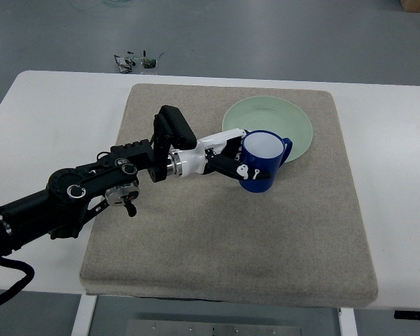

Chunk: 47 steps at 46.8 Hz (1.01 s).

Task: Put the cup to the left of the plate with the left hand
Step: 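Carry the blue mug with the left hand past the plate toward the board's far corner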

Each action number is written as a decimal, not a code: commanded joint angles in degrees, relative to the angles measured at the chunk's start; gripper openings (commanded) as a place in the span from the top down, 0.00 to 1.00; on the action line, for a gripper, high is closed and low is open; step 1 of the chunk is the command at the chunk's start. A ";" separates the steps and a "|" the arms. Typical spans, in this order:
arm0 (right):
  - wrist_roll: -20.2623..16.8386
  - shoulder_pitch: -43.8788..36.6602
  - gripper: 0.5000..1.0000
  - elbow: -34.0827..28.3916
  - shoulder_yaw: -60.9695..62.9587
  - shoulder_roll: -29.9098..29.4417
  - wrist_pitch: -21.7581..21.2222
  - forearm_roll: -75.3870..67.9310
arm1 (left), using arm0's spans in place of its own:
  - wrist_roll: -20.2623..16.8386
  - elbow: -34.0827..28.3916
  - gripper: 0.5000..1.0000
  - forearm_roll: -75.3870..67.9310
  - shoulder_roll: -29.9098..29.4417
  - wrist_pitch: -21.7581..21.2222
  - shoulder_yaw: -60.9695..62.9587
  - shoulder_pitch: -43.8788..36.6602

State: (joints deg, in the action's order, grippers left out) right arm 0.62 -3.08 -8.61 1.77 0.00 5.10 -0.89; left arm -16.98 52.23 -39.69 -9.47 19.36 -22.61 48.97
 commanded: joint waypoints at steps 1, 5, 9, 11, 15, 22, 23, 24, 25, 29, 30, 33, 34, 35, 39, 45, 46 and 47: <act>0.00 0.00 0.13 0.00 -0.02 0.00 0.00 0.01 | -0.07 -0.02 0.71 0.14 -0.10 -1.34 -0.24 0.16; 0.00 0.00 0.13 0.00 -0.02 0.00 0.00 0.01 | -0.16 -0.11 0.70 0.05 -0.63 -2.92 -1.03 0.07; 0.00 0.00 0.13 0.00 0.07 0.00 0.00 0.01 | -0.16 -0.29 0.69 0.05 -0.98 -3.89 -2.70 -0.28; 0.00 0.00 0.13 0.00 -0.02 0.00 0.00 0.01 | -0.16 -0.37 0.69 0.05 -1.60 -4.50 -3.49 -0.28; 0.00 0.00 0.13 0.00 0.07 0.00 0.00 0.01 | -0.16 -0.37 0.68 0.14 -2.92 -6.17 -5.07 -0.37; 0.00 0.00 0.13 0.00 -0.02 0.00 0.00 0.01 | -0.24 -0.99 0.68 0.05 -5.11 -9.25 -6.48 -0.37; 0.00 0.00 0.13 0.00 -0.02 0.00 0.00 0.01 | -0.33 -1.08 0.68 0.05 -5.38 -9.77 -6.57 -0.37; 0.00 0.00 0.13 0.00 0.07 0.00 0.00 0.01 | -0.51 -1.16 0.68 0.05 -5.64 -10.30 -6.66 -0.28; 0.00 0.00 0.13 0.00 -0.02 0.00 0.00 0.01 | -0.68 -1.34 0.68 0.05 -5.90 -10.74 -6.74 -0.28; 0.00 0.00 0.13 0.00 -0.02 0.00 0.00 0.01 | -1.30 -2.39 0.63 0.05 -6.96 -12.85 -6.75 -0.19; 0.00 0.00 0.13 0.00 0.07 0.00 0.00 0.01 | -1.39 -2.57 0.63 0.05 -7.14 -13.29 -6.75 -0.28; 0.00 0.00 0.13 0.00 -0.02 0.00 0.00 0.01 | -1.56 -3.36 0.62 0.05 -7.58 -14.87 -6.75 -0.19; 0.00 0.00 0.13 0.00 -0.02 0.00 0.00 0.01 | -1.74 -3.62 0.62 0.05 -7.75 -15.22 -6.75 -0.19; 0.00 0.00 0.13 0.00 -0.02 0.00 0.00 0.01 | -2.00 -3.89 0.62 0.14 -7.93 -15.58 -6.75 -0.19; 0.00 0.00 0.13 0.00 -0.02 0.00 0.00 0.01 | -3.49 -5.12 0.62 0.31 -8.54 -16.55 -6.75 -0.19; 0.00 0.00 0.13 0.00 -0.02 0.00 0.00 0.01 | -4.55 -7.23 0.62 0.93 -8.72 -16.90 -7.18 -0.37; 0.00 0.00 0.13 0.00 0.07 0.00 0.00 0.01 | -4.73 -7.58 0.62 0.93 -8.81 -16.90 -7.45 -0.46; 0.00 0.00 0.13 0.00 0.07 0.00 0.00 0.01 | -4.73 -7.84 0.62 0.93 -8.81 -16.90 -7.88 -0.63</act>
State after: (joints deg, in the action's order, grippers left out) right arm 0.62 -3.08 -8.61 1.77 0.00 5.10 -0.88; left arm -21.40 45.41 -38.83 -18.14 2.49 -29.61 48.77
